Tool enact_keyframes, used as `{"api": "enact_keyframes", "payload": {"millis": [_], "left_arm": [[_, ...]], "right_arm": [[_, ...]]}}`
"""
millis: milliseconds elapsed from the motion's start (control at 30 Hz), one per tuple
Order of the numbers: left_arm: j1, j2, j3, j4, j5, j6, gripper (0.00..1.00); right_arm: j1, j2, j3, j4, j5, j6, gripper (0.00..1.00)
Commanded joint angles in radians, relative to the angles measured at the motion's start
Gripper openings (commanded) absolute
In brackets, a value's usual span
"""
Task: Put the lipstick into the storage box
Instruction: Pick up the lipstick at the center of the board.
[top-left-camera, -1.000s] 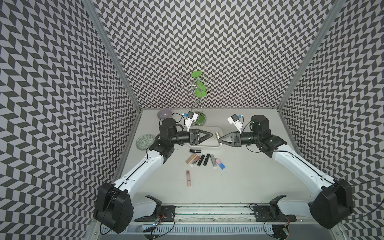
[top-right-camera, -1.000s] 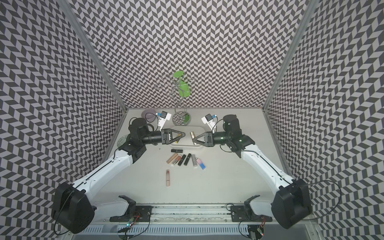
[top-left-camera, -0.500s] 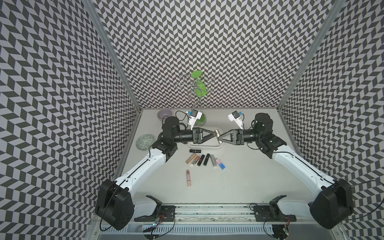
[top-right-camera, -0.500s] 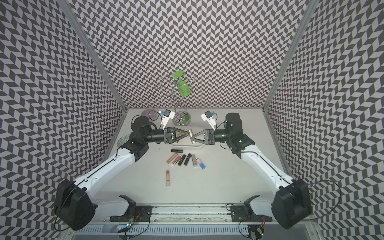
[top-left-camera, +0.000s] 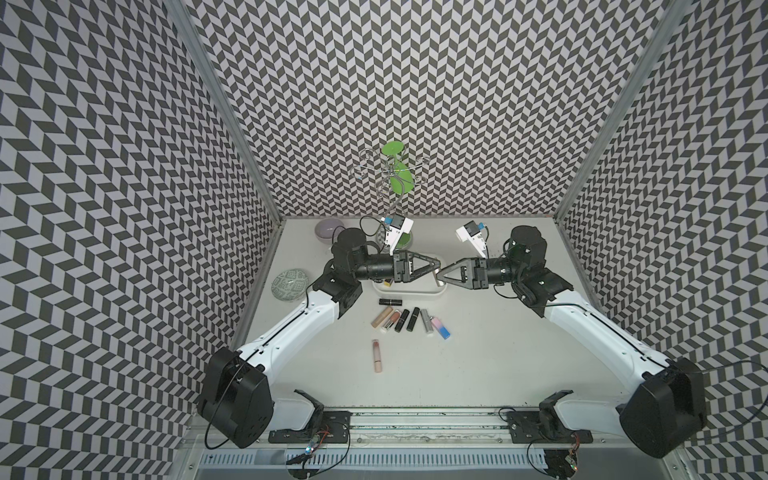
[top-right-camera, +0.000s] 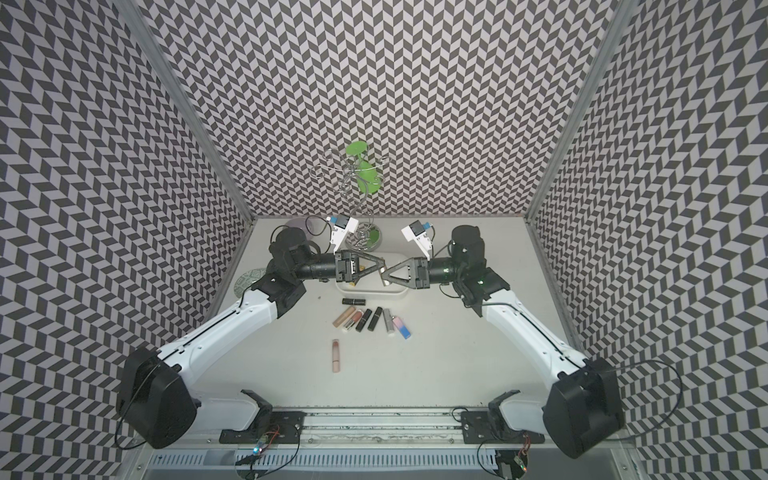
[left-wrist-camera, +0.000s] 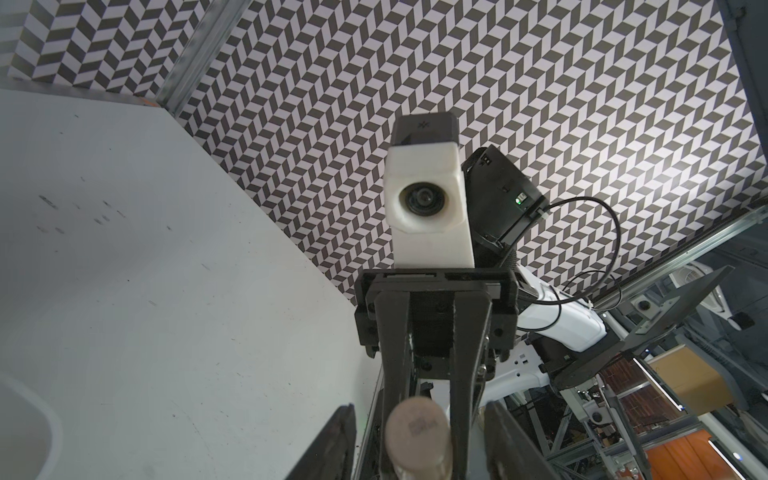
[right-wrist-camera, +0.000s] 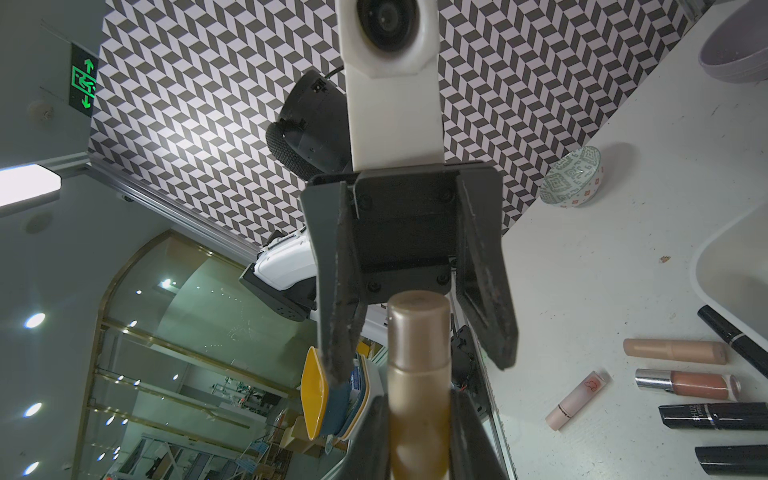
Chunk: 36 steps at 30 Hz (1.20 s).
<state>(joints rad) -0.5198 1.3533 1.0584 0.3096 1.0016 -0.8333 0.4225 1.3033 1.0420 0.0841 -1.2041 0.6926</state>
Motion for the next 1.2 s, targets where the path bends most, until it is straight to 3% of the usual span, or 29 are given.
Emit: {"api": "enact_keyframes", "payload": {"millis": [0, 300, 567, 633, 800, 967, 1167], "left_arm": [[-0.008, 0.004, 0.032, 0.031, 0.016, 0.004, 0.47], [-0.013, 0.023, 0.029, 0.034, 0.040, -0.004, 0.38], [-0.016, 0.033, 0.037, 0.036, 0.048, -0.004, 0.23], [-0.016, 0.035, 0.038, 0.033, 0.052, -0.003, 0.16], [-0.016, 0.035, 0.040, 0.026, 0.055, 0.004, 0.01], [-0.011, 0.041, 0.062, -0.040, 0.045, 0.047, 0.01], [0.043, 0.108, 0.189, -0.435, -0.090, 0.280, 0.01]], "right_arm": [[0.003, -0.021, -0.010, 0.060, 0.004, 0.005, 0.22], [0.004, -0.023, -0.003, 0.049, 0.039, -0.011, 0.22], [0.003, -0.010, 0.006, 0.044, 0.041, -0.016, 0.22], [0.003, -0.007, 0.004, 0.044, 0.041, -0.018, 0.24], [0.002, -0.009, 0.001, 0.039, 0.053, -0.020, 0.38], [-0.007, -0.017, 0.016, -0.003, 0.068, -0.054, 0.72], [-0.107, -0.076, 0.046, -0.181, 0.183, -0.166, 0.80]]}}
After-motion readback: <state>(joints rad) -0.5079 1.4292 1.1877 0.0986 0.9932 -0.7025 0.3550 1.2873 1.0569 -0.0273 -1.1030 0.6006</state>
